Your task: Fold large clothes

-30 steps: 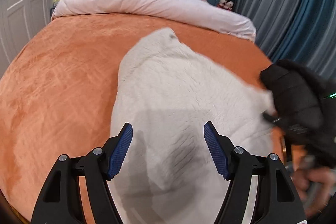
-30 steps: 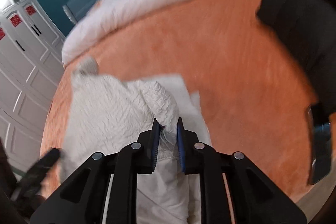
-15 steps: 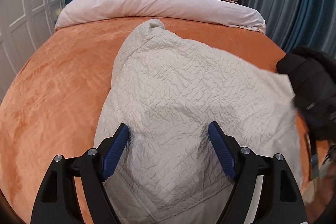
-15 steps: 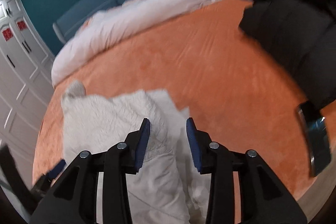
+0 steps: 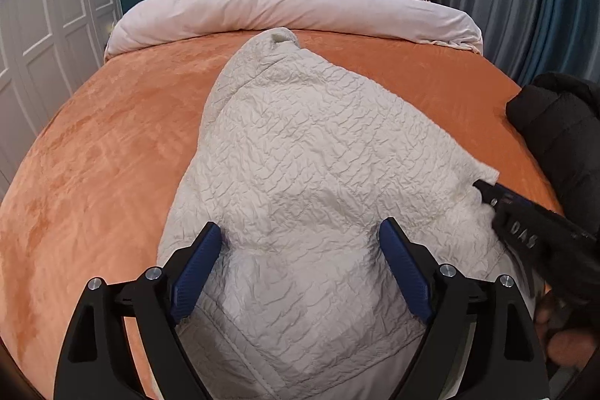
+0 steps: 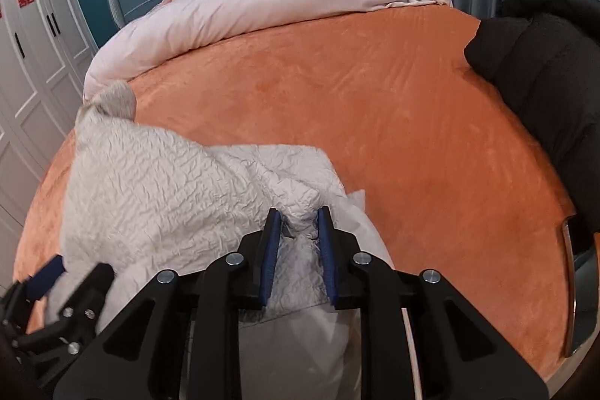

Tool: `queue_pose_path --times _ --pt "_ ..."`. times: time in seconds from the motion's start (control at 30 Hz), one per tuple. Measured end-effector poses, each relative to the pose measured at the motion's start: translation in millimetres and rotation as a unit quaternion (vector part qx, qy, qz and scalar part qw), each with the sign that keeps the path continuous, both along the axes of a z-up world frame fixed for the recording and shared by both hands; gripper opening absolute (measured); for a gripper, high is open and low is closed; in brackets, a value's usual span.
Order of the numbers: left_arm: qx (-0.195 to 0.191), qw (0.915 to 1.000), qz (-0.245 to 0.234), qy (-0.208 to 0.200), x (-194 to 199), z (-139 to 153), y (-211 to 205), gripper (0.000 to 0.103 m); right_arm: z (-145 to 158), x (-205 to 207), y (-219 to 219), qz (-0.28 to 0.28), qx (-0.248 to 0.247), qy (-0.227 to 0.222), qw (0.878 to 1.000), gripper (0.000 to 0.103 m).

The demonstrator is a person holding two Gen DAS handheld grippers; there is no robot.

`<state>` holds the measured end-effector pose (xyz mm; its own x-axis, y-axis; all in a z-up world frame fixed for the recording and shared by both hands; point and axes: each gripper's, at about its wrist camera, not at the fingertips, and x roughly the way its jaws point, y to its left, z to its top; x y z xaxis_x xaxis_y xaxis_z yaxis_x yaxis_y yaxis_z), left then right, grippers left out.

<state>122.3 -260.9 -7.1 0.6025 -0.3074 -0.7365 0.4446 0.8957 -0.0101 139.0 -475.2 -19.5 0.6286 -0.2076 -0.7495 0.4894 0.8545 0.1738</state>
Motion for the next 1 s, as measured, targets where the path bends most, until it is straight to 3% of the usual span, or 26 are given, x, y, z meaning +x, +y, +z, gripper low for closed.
queue_pose_path --times 0.4,1.0 --pt "0.022 0.9993 0.004 -0.031 -2.8 -18.6 -15.7 0.087 -34.6 2.7 -6.8 0.006 0.019 -0.009 1.0 0.019" --pt "0.038 0.9969 0.011 -0.068 -4.6 -36.7 -29.9 0.089 -54.4 0.8 -4.6 -0.008 0.027 -0.037 0.999 0.019"
